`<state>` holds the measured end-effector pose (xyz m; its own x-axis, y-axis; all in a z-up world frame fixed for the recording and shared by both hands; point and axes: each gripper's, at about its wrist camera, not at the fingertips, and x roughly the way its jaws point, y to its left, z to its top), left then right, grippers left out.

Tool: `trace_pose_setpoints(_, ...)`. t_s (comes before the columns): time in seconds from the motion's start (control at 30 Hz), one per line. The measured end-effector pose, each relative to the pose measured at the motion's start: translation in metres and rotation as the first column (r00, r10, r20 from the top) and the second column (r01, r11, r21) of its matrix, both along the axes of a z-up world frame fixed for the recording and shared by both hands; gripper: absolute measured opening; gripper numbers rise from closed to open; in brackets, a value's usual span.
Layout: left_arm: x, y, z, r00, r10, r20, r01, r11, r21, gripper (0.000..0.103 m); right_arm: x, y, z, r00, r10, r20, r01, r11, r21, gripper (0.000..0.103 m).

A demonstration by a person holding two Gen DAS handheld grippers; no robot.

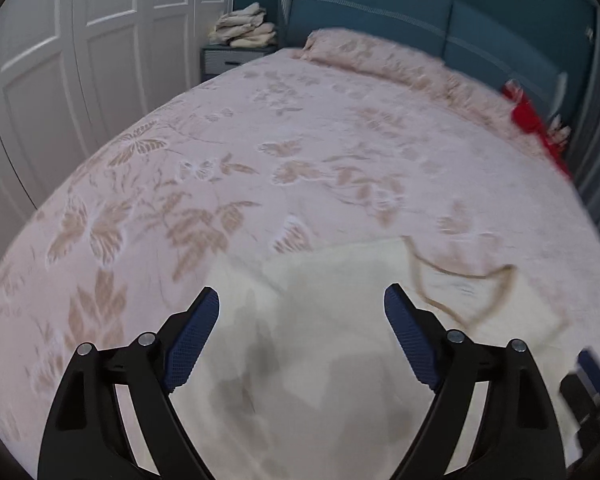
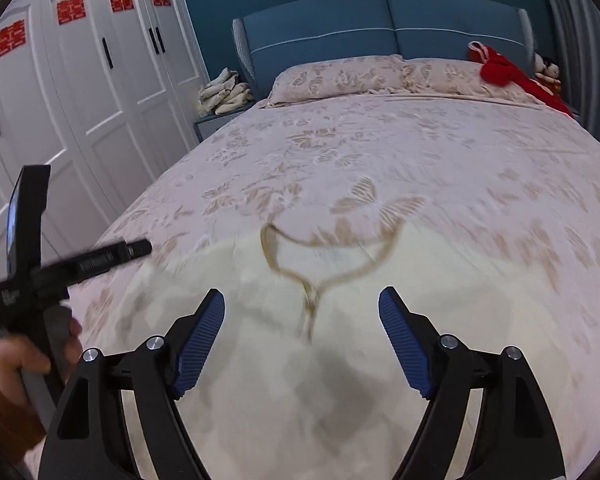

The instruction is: Fold large clothes

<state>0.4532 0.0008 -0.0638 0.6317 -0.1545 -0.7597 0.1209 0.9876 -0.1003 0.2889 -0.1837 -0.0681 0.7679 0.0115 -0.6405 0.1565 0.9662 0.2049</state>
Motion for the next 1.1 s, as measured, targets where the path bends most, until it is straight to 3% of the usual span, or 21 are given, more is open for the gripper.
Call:
trace_pose_setpoints(0.13, 0.034, 0.0, -0.03, 0.998, 0.007, -0.067, -0.005, 1.0, 0.02, 0.082, 0.064, 0.002, -0.028, 0.996, 0.03, -0.079, -0.022, 0.995, 0.095, 0.076)
trace_pose_setpoints(0.23, 0.044, 0.009, -0.051, 0.994, 0.02, -0.105, -0.019, 1.0, 0.004, 0.082, 0.101, 0.008, -0.048, 0.989, 0.071, -0.132, -0.049, 0.986, 0.161, 0.068)
trace_pose_setpoints(0.37, 0.048, 0.023, -0.073, 0.992, 0.061, -0.109, -0.061, 0.998, 0.003, 0.082, 0.133, 0.025, -0.067, 0.979, 0.103, -0.176, -0.075, 0.985, 0.155, 0.067)
trace_pose_setpoints(0.43, 0.049, 0.029, -0.083, 0.991, 0.075, -0.112, -0.078, 0.997, -0.019, 0.083, 0.148, 0.029, -0.081, 0.971, 0.122, -0.208, -0.082, 0.978, 0.192, 0.061)
trace_pose_setpoints(0.5, 0.048, 0.036, -0.091, 0.991, 0.086, -0.105, -0.093, 0.994, -0.055, 0.083, 0.156, 0.034, -0.094, 0.959, 0.142, -0.244, -0.093, 0.974, 0.205, 0.035)
trace_pose_setpoints(0.6, 0.043, 0.034, -0.094, 0.994, 0.086, -0.07, -0.089, 0.995, -0.038, 0.083, 0.16, 0.041, -0.099, 0.958, 0.163, -0.237, -0.126, 0.978, 0.164, 0.007)
trace_pose_setpoints(0.73, 0.04, 0.032, -0.097, 0.995, 0.089, -0.048, -0.09, 0.996, -0.019, 0.084, 0.153, 0.031, -0.099, 0.974, 0.121, -0.193, -0.092, 0.984, 0.153, 0.005)
trace_pose_setpoints(0.83, 0.04, 0.028, -0.098, 0.995, 0.089, -0.039, -0.088, 0.996, 0.014, 0.085, 0.156, 0.026, -0.117, 0.97, 0.093, -0.225, -0.059, 0.986, 0.154, 0.003)
trace_pose_setpoints(0.97, 0.043, 0.023, -0.101, 0.995, 0.092, -0.039, -0.09, 0.995, 0.044, 0.087, 0.161, 0.03, -0.117, 0.965, 0.078, -0.252, -0.052, 0.993, 0.107, 0.001)
trace_pose_setpoints(1.07, 0.044, 0.022, -0.1, 0.995, 0.092, -0.043, -0.09, 0.995, 0.052, 0.087, 0.149, 0.025, -0.103, 0.973, 0.027, -0.229, -0.009, 0.997, 0.08, 0.004)
trace_pose_setpoints(1.1, 0.045, 0.023, -0.098, 0.995, 0.09, -0.048, -0.088, 0.995, 0.048, 0.087, 0.138, 0.018, -0.095, 0.977, -0.01, -0.211, 0.025, 0.997, 0.069, 0.01)
